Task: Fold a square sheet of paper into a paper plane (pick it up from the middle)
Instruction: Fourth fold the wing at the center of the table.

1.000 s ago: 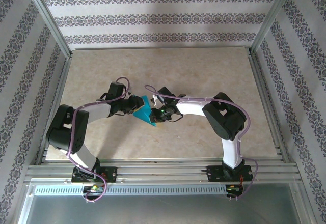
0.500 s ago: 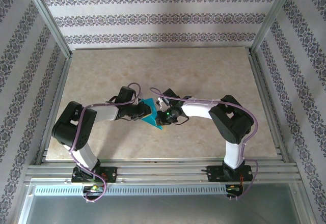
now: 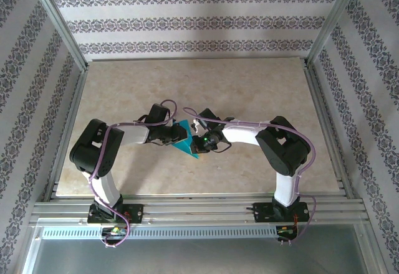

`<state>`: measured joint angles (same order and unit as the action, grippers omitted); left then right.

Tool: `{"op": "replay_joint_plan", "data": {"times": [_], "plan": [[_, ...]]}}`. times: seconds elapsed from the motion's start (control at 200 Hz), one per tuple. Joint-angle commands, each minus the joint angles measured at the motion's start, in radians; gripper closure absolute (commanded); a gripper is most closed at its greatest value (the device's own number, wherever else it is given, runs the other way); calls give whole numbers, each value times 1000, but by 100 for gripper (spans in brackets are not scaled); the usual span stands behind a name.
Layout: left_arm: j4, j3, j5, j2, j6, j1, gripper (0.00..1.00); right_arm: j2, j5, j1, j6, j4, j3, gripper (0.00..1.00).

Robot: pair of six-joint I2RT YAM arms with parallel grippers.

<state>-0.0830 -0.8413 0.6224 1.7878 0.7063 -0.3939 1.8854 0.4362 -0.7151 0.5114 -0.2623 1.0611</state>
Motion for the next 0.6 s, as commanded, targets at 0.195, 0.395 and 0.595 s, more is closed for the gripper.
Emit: {"op": "replay_joint_plan", "data": {"times": [0.195,0.395,0.595], "plan": [[103,-55,-83,61,-81,-3,82,47,-116,14,-70,-182,-25,91],[112,-86,-55,82,-116,43,80,52,-131,20,-101,-202,-39,92],[183,-174,-50,129,-181,96,78,57,-140,29,-121,-210,-45,92]]}}
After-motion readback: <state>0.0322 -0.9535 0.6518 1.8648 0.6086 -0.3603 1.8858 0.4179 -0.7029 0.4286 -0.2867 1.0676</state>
